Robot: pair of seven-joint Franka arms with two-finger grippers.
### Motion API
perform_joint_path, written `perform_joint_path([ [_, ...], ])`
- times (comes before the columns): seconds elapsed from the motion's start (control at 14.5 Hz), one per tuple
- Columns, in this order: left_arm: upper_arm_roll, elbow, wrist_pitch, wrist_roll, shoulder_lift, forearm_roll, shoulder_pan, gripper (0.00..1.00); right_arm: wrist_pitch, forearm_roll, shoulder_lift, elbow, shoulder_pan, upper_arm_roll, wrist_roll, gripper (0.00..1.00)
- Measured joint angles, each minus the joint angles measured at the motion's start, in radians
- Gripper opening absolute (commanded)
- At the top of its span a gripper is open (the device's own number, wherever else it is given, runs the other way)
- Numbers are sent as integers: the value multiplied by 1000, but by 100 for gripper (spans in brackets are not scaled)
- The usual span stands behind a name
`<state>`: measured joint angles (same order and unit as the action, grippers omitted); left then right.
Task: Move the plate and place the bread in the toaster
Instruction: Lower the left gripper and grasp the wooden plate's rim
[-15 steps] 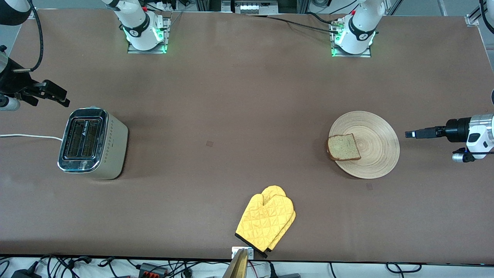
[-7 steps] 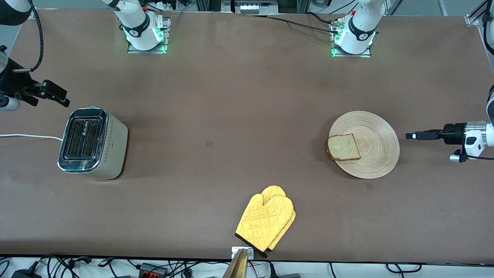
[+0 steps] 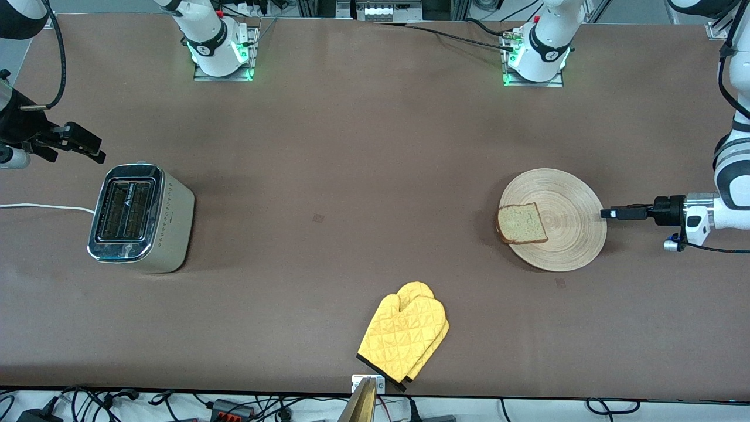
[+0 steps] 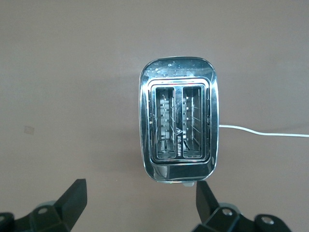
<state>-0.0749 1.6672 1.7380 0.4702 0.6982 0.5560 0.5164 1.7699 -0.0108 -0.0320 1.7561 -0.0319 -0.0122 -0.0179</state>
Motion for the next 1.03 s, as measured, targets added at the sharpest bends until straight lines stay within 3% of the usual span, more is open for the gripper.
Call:
perform_joint_path([
  [0.55, -5, 23, 35, 38, 37, 26, 0, 98, 0, 0, 0, 1, 0, 0, 0, 100],
  [0.76, -5, 42, 42, 68, 37, 41, 0, 74, 0, 0, 0, 2, 0, 0, 0, 100],
  [0.83, -5, 42, 42, 70, 37, 41, 0, 70, 0, 0, 0, 3, 0, 0, 0, 100],
  [1.03, -9, 42, 42, 87, 37, 41, 0, 74, 0, 0, 0, 4, 0, 0, 0, 100],
])
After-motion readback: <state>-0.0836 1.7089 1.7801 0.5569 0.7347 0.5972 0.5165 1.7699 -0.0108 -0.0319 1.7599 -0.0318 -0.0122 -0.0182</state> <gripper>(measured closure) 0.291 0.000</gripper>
